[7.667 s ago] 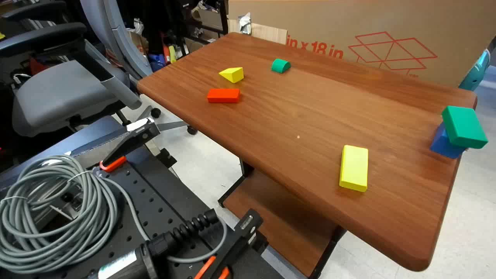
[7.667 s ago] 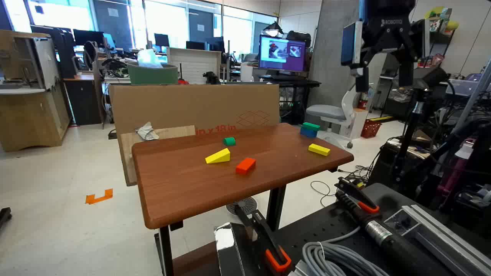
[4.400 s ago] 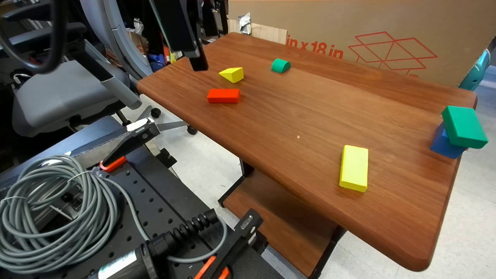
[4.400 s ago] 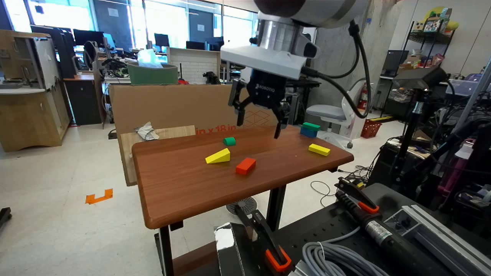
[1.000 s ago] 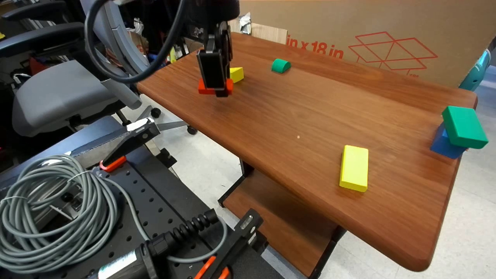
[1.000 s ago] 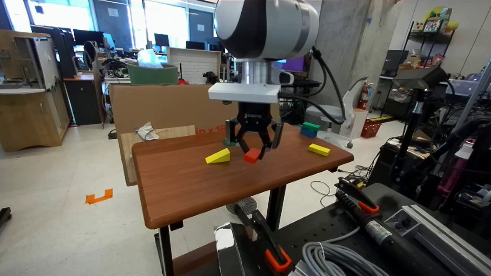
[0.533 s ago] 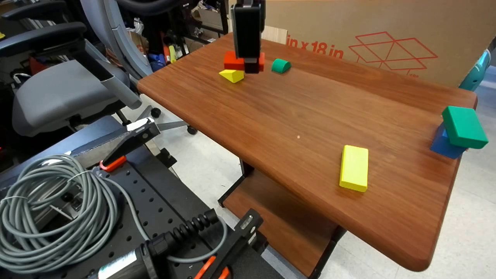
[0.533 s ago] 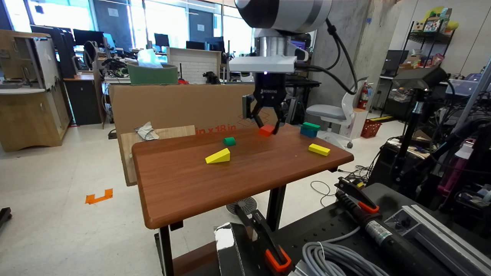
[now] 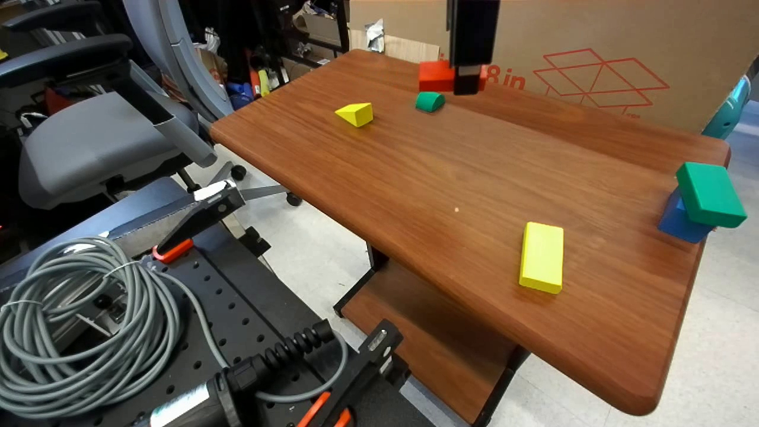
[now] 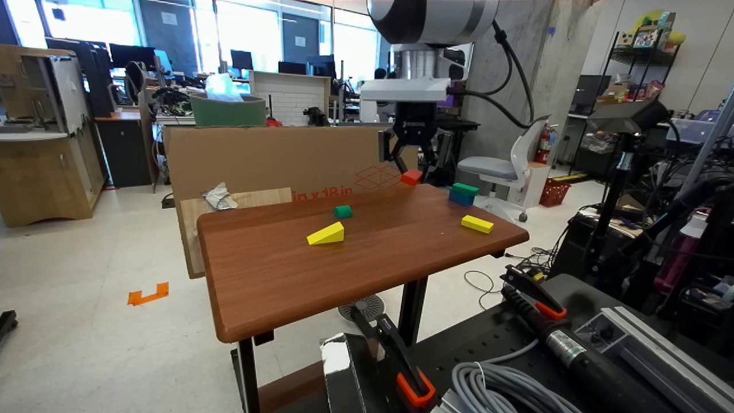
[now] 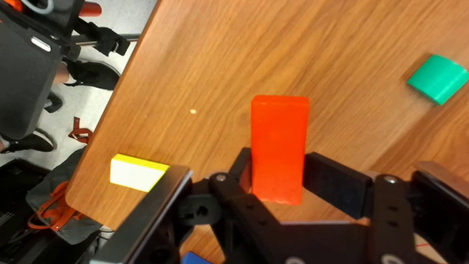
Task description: Move the orange object to the right
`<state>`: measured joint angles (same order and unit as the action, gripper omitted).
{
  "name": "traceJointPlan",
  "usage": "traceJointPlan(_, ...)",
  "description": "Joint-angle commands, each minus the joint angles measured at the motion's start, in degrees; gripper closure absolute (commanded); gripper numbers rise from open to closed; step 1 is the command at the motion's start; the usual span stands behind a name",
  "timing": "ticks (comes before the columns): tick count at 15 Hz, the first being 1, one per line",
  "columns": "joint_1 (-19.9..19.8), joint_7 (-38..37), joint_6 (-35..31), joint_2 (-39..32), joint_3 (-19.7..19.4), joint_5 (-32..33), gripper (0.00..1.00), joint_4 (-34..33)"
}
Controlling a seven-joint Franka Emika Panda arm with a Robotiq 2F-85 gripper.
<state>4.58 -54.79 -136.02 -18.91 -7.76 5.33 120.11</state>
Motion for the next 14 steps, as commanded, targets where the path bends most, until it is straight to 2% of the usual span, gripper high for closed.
traceJointPlan(1,-0.65,-1.28,1.96,-4.93,-1.36,1.51,0.85,-6.18)
traceJointPlan(8,-0.38,-1.99,2.20,-14.36,-3.52,0.95,0.85,-14.61)
traceJointPlan(14,-0.69,-1.30,3.31,-21.80,-3.63,-0.42,0.85,-21.57)
